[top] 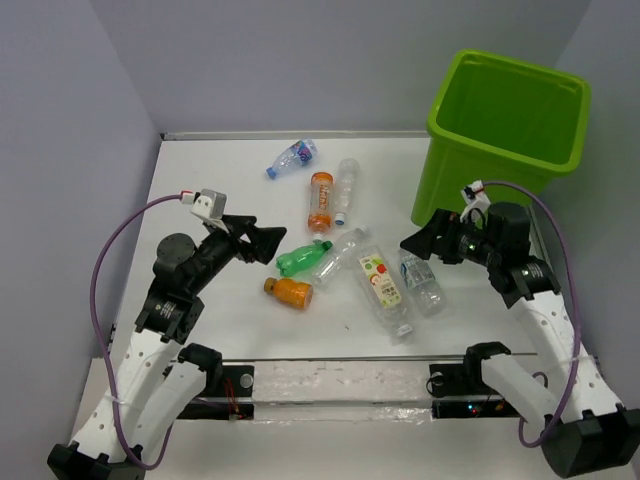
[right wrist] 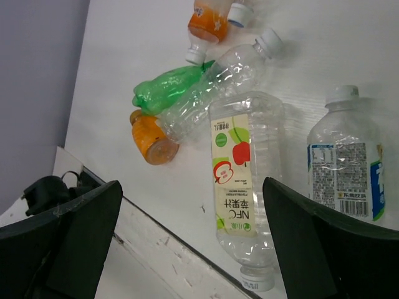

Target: Put the plastic bottles in the bin

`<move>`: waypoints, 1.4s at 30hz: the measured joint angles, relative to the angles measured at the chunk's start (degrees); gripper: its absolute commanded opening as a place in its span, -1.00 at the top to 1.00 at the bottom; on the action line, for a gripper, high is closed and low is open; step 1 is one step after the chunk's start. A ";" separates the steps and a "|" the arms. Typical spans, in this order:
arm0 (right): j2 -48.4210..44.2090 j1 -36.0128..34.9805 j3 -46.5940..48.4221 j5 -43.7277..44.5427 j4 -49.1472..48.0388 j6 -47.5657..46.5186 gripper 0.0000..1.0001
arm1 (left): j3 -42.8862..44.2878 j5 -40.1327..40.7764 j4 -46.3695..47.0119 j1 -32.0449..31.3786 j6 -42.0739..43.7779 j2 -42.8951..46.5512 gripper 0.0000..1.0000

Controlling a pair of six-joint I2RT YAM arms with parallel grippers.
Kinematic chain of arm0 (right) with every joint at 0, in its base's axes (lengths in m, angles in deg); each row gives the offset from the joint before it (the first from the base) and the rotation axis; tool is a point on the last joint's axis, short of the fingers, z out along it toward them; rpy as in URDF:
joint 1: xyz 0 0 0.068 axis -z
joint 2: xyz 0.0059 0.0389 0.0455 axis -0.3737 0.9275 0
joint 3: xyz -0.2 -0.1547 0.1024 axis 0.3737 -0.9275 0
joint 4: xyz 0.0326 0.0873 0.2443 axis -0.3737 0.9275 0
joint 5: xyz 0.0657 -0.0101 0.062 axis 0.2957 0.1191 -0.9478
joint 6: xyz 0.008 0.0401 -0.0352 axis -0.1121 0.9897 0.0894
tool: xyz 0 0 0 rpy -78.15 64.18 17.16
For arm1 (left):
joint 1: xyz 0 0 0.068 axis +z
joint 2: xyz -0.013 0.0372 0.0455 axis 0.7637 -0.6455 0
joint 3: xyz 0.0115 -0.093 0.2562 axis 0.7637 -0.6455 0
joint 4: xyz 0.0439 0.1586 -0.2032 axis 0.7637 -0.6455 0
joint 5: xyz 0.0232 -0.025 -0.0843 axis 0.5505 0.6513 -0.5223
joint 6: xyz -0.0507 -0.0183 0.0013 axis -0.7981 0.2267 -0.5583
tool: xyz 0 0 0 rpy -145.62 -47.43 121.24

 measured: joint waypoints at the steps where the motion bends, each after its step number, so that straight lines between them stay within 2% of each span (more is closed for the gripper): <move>1: 1.46 -2.86 0.00 1.75 -0.31 0.00 -0.99 | -0.02 0.13 0.02 -0.02 -0.02 0.00 -0.98; 6: 8.37 -15.76 1.49 11.63 0.00 -0.55 -0.99 | -0.02 1.22 -0.13 -0.02 -0.07 0.00 -0.98; 14: 19.08 -25.05 8.04 27.15 1.09 -2.95 -0.99 | -0.02 4.00 -1.31 -0.02 -0.22 -1.64 -0.98; 20: 30.49 -33.97 13.57 38.05 4.15 -5.84 -0.99 | -0.02 6.43 -3.56 0.00 -0.50 -4.24 -0.98; 30: 38.21 -37.18 15.50 46.64 8.96 -8.04 -0.99 | -0.02 8.44 -4.72 0.00 -1.11 -4.79 -0.98; 37: 42.34 -37.70 16.63 47.41 9.75 -8.48 -0.99 | -0.02 8.55 -4.72 0.00 -1.16 -5.03 -0.98; 38: 42.95 -37.79 16.72 47.41 9.64 -8.55 -0.96 | -0.02 8.55 -4.72 0.00 -1.16 -5.14 -0.98; 40: 44.13 -37.94 16.87 47.32 9.64 -8.72 -0.67 | -0.02 8.57 -4.72 0.00 -1.16 -5.49 -0.98; 41: 44.44 -38.03 16.92 47.32 9.64 -8.96 -0.51 | -0.02 8.59 -4.72 0.00 -1.16 -5.57 -0.98; 42: 44.89 -38.16 16.96 47.36 9.62 -9.07 -0.18 | -0.02 8.72 -4.72 0.00 -1.16 -5.81 -0.98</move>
